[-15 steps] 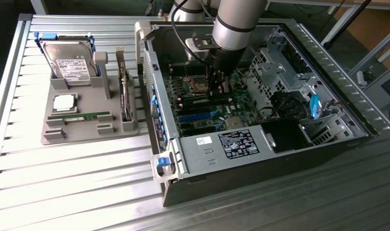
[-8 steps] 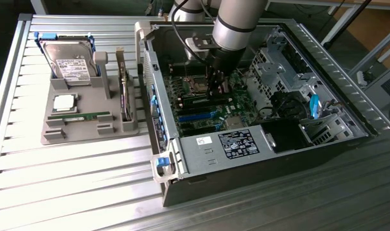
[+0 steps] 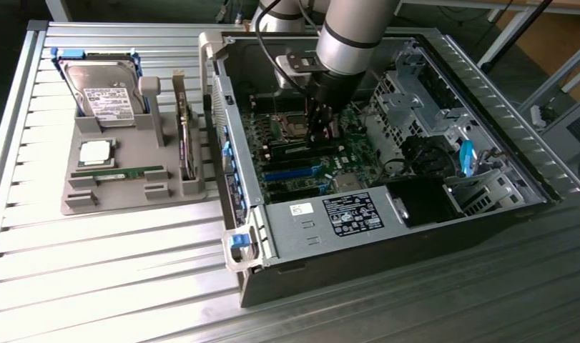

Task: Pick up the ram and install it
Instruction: 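Insert the ram into the slot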

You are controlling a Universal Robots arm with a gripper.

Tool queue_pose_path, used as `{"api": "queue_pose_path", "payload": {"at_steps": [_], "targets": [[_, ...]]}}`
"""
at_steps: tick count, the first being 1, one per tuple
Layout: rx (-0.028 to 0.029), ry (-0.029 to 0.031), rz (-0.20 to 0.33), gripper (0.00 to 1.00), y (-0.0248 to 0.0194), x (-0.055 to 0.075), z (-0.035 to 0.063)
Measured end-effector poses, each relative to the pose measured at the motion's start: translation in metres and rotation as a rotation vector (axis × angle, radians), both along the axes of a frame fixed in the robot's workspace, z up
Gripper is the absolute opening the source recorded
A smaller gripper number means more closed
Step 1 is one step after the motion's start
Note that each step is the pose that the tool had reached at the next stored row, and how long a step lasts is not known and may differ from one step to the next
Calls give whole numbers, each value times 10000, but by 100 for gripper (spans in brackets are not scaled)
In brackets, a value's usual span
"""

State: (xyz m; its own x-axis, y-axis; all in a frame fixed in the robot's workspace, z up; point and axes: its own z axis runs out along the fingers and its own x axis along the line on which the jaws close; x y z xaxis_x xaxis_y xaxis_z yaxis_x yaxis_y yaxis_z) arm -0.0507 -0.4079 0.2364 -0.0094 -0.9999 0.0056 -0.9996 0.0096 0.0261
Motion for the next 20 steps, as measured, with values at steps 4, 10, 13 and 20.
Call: {"api": "queue_pose_path", "payload": {"at_steps": [4,10,13,20], "targets": [[1,0,0,11,0,16,-4],[0,1,0,11,0,53,-4],[0,67,0,11,0,53,-4],[-1,68,-33,11,-1,53,-14]]}}
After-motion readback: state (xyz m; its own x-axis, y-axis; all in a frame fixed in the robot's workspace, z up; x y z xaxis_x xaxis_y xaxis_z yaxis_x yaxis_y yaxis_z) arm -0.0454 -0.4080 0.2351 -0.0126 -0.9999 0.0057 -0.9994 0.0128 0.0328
